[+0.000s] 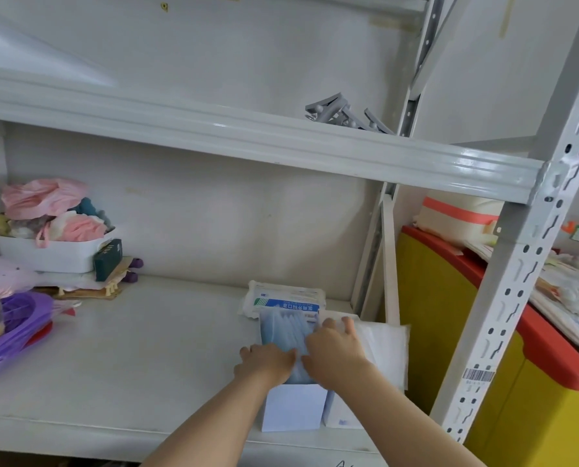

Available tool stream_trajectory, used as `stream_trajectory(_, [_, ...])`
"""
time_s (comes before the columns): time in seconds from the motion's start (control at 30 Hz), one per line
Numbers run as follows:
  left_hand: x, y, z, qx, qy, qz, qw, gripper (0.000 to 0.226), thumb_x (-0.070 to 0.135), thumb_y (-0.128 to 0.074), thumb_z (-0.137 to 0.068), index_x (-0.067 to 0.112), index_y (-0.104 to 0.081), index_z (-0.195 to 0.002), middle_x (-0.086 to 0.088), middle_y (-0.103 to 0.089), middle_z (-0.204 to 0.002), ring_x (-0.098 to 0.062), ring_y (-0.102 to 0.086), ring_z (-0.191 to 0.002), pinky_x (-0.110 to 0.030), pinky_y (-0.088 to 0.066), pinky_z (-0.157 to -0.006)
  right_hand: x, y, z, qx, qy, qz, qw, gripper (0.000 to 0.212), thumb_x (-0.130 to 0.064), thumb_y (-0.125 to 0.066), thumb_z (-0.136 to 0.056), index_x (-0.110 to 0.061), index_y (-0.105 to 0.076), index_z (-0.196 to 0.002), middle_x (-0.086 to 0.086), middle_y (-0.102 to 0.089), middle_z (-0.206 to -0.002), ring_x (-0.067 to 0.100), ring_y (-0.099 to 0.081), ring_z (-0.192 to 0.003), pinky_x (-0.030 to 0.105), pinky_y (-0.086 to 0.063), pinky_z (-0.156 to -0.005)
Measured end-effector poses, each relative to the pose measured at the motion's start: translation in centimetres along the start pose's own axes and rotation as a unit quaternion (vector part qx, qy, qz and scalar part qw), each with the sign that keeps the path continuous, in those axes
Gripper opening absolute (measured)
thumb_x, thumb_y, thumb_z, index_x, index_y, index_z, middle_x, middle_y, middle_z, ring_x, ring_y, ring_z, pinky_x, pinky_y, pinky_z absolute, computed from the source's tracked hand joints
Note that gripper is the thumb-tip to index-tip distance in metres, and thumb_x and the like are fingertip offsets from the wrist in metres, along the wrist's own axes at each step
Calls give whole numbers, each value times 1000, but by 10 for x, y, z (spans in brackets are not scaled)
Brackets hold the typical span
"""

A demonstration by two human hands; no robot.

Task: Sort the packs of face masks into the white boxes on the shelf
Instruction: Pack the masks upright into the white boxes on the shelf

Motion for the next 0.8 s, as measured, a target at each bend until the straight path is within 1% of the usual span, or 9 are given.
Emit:
stream_trajectory(0.1, [4, 2, -2, 4, 26, -28, 999, 49, 36, -29, -96, 13, -48, -136, -11, -41, -144, -31, -32, -135, -45, -30, -108, 46, 13, 8, 61, -92, 0, 994, 55, -42, -52, -91, -21, -41, -140, 7, -39, -147, 32, -23, -141, 55, -8, -114])
stream_trajectory(0.17, [9, 12, 5, 52, 37, -118, 991, 50, 32, -35, -96, 13, -40, -141, -13, -35, -148, -32, -28, -137, -48, -30, -110, 76, 10, 9, 31, -156, -12, 987, 75, -57, -55, -85, -22, -31, -146, 9, -32, -153, 37, -18, -144, 57, -10, -115])
stream_trajectory(0.27, [26, 23, 9, 160, -48, -226, 960, 57, 33, -38, -99, 10, -24, -149, -17, -18, -157, -36, -17, -143, -52, -27, -111, 103, -8, -1, -60, -221, -91, 969, 96, -76, -56, -70, -23, -30, -146, 8, -41, -148, 38, -33, -137, 58, -22, -112])
stream_trajectory(0.33, [28, 13, 4, 104, -81, -256, 958, 52, 28, -40, -98, 14, -30, -147, -15, -20, -157, -33, -11, -146, -53, -24, -112, 108, -20, -8, -108, -247, -150, 951, 102, -79, -60, -63, -24, -32, -144, 5, -51, -139, 35, -47, -127, 56, -36, -103])
stream_trajectory(0.4, [26, 9, 3, 44, -59, -226, 971, 46, 27, -36, -98, 18, -38, -142, -12, -24, -155, -31, -8, -146, -55, -20, -113, 109, -27, -11, -132, -268, -175, 938, 94, -70, -68, -59, -24, -41, -136, 4, -58, -125, 30, -56, -111, 46, -48, -88])
stream_trajectory(0.47, [33, 19, 6, 114, -69, -158, 978, 49, 35, -29, -100, 14, -33, -145, -11, -32, -152, -28, -22, -143, -50, -21, -115, 110, -30, -15, -139, -277, -204, 929, 78, -57, -73, -58, -23, -53, -126, 3, -61, -110, 25, -58, -97, 36, -50, -75])
stream_trajectory(0.57, [60, 28, 15, 230, -204, -124, 943, 51, 42, -26, -101, 22, -27, -148, -4, -31, -154, -26, -25, -143, -44, -19, -117, 111, -32, -21, -124, -265, -264, 919, 64, -40, -80, -61, -19, -61, -117, 5, -61, -101, 23, -59, -89, 31, -56, -78])
stream_trajectory(0.67, [81, 0, 18, 123, -343, -170, 916, 46, 40, -21, -103, 29, -28, -147, 3, -16, -161, -23, -9, -150, -46, -8, -120, 116, -30, -20, -96, -262, -265, 923, 58, -38, -82, -64, -19, -58, -113, 3, -60, -95, 19, -60, -84, 27, -56, -75])
stream_trajectory(0.8, [80, -21, 14, 28, -320, -204, 925, 48, 42, -21, -102, 22, -28, -145, -4, -5, -163, -29, 6, -150, -50, -2, -119, 131, -19, -11, -16, -285, -270, 920, 44, -41, -79, -72, -20, -58, -105, 0, -59, -84, 14, -60, -75, 21, -51, -63])
Point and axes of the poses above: each hand's wrist, its own z-axis away from the middle knuckle, its own y-axis out of the back of the hand, x = y × z, the point moved 7 cm from there along -z, towards the middle knuckle
